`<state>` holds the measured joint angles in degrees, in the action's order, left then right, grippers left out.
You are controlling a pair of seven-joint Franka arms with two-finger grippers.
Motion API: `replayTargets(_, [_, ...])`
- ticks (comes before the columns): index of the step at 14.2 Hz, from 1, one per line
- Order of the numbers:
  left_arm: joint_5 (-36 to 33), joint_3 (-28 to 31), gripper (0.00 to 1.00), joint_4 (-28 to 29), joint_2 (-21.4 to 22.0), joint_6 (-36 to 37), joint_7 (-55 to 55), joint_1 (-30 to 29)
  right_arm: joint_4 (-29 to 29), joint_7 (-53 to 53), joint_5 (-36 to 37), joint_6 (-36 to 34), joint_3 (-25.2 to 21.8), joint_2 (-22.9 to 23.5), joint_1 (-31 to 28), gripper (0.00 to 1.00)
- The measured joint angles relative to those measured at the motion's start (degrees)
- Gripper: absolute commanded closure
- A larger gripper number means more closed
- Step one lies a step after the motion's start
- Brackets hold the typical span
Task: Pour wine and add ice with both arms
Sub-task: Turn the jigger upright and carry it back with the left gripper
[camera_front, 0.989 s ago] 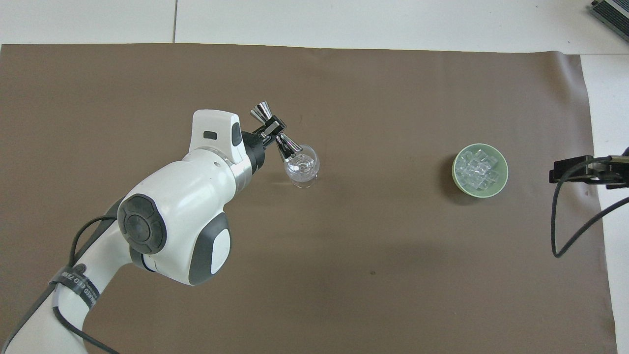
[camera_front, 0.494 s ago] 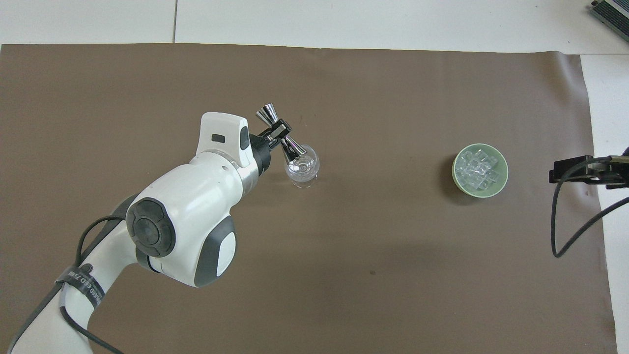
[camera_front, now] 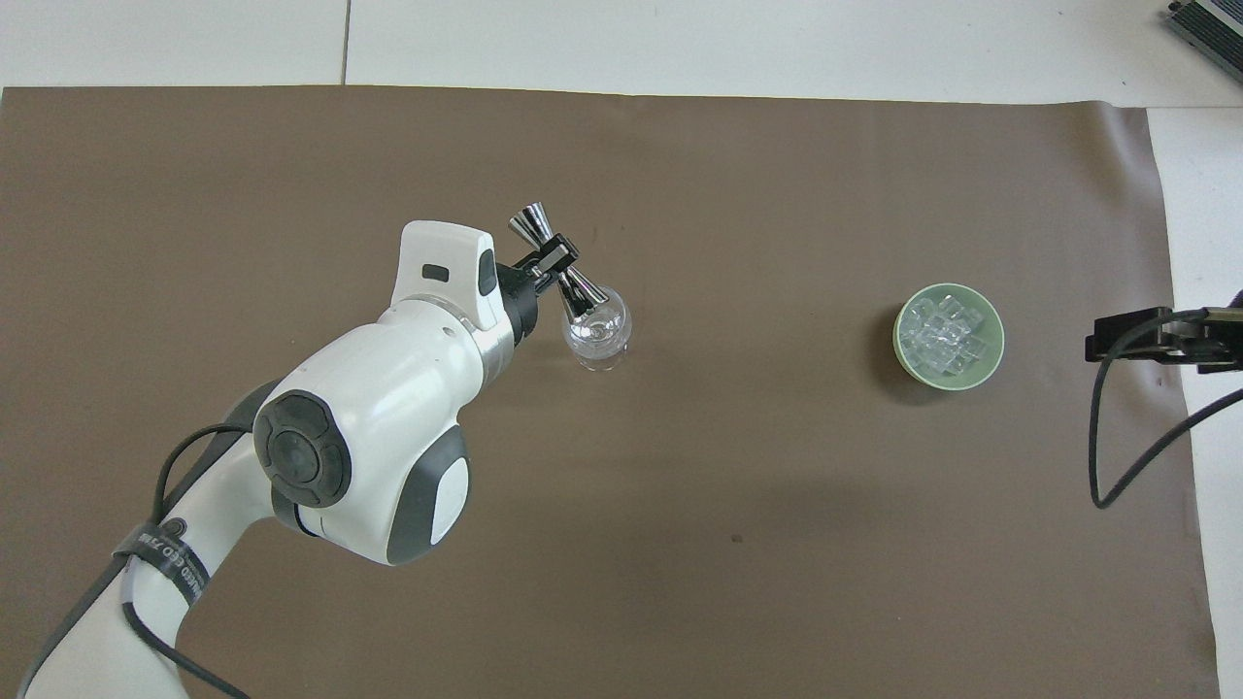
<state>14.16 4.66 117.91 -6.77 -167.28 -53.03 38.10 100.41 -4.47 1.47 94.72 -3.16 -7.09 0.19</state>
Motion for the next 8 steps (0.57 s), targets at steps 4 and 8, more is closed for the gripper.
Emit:
replayTargets(4, [0.0, 0.5, 1.00, -1.0, 0.0, -0.1, 0.0, -0.1, 0.0, 0.0, 0.0, 0.0, 0.0, 0.0, 0.0, 0.00])
replayTargets(8, [0.5, 1.5, 1.00, -2.0, -0.1, 0.1, -1.4, -1.6, 0.0, 0.0, 0.0, 0.0, 0.0, 0.0, 0.0, 0.00])
